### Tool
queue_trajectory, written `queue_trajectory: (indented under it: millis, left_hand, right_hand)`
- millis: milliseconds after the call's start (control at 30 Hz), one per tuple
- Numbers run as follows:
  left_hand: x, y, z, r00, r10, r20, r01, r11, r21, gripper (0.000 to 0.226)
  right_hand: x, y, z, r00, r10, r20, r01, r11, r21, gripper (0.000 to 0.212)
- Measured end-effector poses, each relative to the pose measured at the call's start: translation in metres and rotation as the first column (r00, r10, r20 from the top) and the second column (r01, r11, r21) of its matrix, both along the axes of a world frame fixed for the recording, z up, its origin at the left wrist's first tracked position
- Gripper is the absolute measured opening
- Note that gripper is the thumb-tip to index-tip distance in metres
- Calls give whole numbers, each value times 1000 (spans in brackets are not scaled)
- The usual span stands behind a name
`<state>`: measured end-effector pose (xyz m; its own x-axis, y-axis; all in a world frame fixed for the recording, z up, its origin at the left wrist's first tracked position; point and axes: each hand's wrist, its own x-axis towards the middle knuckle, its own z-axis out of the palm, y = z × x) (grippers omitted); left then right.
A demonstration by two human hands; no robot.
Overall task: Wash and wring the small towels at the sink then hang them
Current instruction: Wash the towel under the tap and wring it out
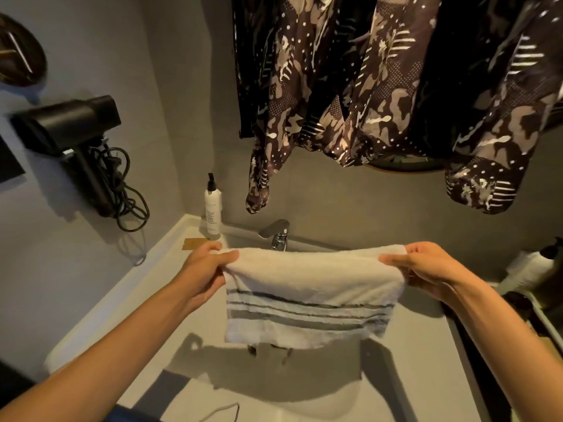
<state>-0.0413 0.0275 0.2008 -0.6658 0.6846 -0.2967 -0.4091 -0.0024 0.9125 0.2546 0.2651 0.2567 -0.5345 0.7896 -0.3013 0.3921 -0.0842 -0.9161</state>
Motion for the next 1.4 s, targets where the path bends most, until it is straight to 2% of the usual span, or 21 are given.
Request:
queue_trajectory:
  millis: [67,133,233,267,333,367,400,467,567,633,733,800,833,900,1000,1067,1133,1200,1267,1300,1400]
  left_hand:
    - [-5,-2,3,994,-26,-102,23,999,-30,30]
    - [-12,-3,11,952,-108,-286,81,991,-104,24]
    - [-26,-8,26,863,-237,-446,180,969,-166,11]
    - [-27,-10,30,834,-265,-484,209,964,-166,19]
    - [-28,-11,37,734,-304,-607,211,952,-221,41]
    - [-26,-11,39,643,-320,-695,165,945,-282,44]
    - [-24,-9,42,527,-327,-785,93,940,-329,40]
    - [-21,-5,51,323,-257,-911,-49,957,-287,20]
    - [-21,-3,68,200,-111,-973,-128,982,-138,2]
    - [-23,-1,74,272,-60,-960,-105,990,-91,11]
    - [-15,3,86,512,64,-857,-69,997,33,19]
    - [-10,7,93,555,199,-807,-146,979,141,25]
    - [-6,9,98,522,256,-814,-179,965,189,27]
    - [9,12,111,364,320,-874,-194,945,265,26]
    - [43,19,142,169,305,-937,-65,952,298,19]
    - [69,24,169,111,254,-961,98,959,265,16]
    - [98,28,195,51,163,-985,297,939,171,14]
    - [129,30,215,-3,38,-999,474,880,32,13]
    - [157,28,226,-2,-65,-998,616,786,-53,14]
    - [171,25,227,42,-109,-993,668,742,-53,16]
    - [195,18,217,273,-202,-940,682,730,41,19]
  right_hand:
    - [0,-1,-4,976,-176,-129,163,981,-101,13]
    - [-5,-5,-2,934,-267,-237,220,953,-207,15]
    - [-6,-3,9,861,-338,-379,150,883,-446,9]
    - [-5,-3,12,843,-340,-417,113,869,-481,11]
    - [-2,-2,18,847,-291,-445,104,912,-398,21]
    - [-1,-4,19,859,-261,-441,134,945,-298,23]
    - [-1,-5,20,867,-247,-433,181,965,-189,23]
    - [-2,-9,20,864,-250,-437,267,963,-22,16]
    - [-3,-11,13,860,-246,-447,361,913,192,8]
    - [-5,-10,9,867,-244,-435,402,859,318,13]
    - [-9,-12,3,841,-258,-475,398,890,221,19]
    - [-8,-19,-6,835,-268,-481,393,902,179,21]
    - [-7,-22,-10,824,-287,-488,414,894,173,24]
    - [-3,-27,-16,788,-373,-490,492,860,137,30]
    - [13,-35,-14,768,-462,-443,542,838,66,35]
    - [31,-45,-11,844,-410,-346,511,809,291,37]
    - [44,-59,1,916,-292,-276,401,709,580,46]
    - [45,-82,31,964,-4,-265,198,676,710,59]
    - [39,-112,63,940,275,-202,-69,734,676,61]
    - [41,-128,73,917,350,-191,-160,762,627,51]
    - [51,-168,73,873,337,-353,-149,874,463,19]
